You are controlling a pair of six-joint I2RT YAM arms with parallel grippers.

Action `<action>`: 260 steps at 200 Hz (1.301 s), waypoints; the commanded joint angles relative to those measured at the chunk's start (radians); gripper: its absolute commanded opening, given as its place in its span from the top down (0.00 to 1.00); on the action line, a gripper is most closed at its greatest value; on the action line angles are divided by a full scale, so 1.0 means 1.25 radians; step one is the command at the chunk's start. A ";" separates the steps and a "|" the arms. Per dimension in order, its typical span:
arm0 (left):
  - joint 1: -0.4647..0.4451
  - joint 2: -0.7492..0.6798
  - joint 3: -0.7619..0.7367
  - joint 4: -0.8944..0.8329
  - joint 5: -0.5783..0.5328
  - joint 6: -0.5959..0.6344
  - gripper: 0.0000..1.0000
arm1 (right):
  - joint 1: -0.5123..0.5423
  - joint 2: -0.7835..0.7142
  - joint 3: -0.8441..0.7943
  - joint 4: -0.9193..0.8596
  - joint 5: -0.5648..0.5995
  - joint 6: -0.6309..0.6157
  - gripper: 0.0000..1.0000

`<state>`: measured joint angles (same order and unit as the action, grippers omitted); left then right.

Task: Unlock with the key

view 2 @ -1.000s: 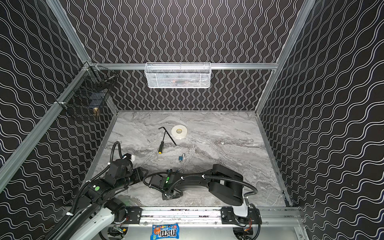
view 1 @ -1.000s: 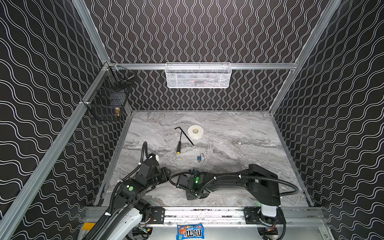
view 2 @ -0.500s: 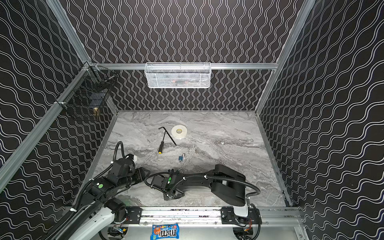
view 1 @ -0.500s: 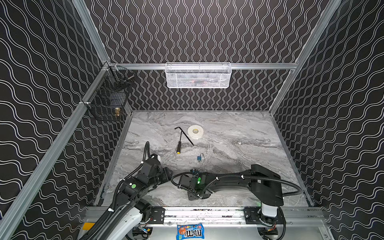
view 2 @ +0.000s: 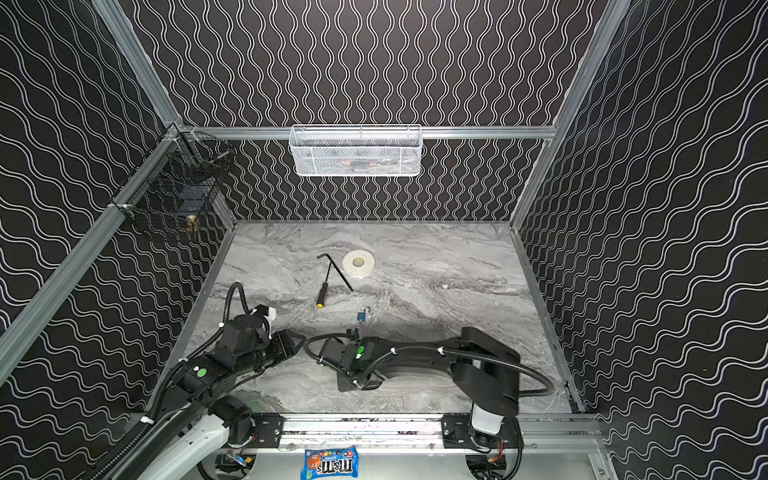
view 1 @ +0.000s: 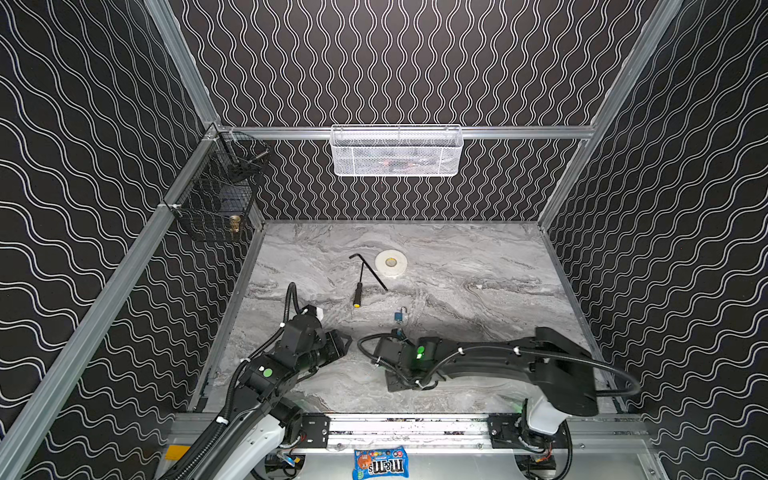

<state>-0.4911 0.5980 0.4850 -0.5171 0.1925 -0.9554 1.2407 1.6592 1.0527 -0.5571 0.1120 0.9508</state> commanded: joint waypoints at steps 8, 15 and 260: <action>-0.002 -0.001 -0.017 0.165 0.064 -0.131 0.46 | -0.060 -0.103 -0.070 0.130 -0.025 -0.050 1.00; -0.005 0.005 -0.020 0.189 0.063 -0.150 0.44 | -0.076 -0.132 -0.082 0.145 -0.030 -0.059 1.00; -0.313 0.380 -0.013 0.871 -0.376 -0.846 0.17 | -0.209 -0.251 -0.005 0.442 -0.079 -0.179 1.00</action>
<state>-0.8791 1.0843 0.4889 0.4923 -0.2207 -1.9408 0.9642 1.3346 1.0470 -0.0925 0.0238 0.7181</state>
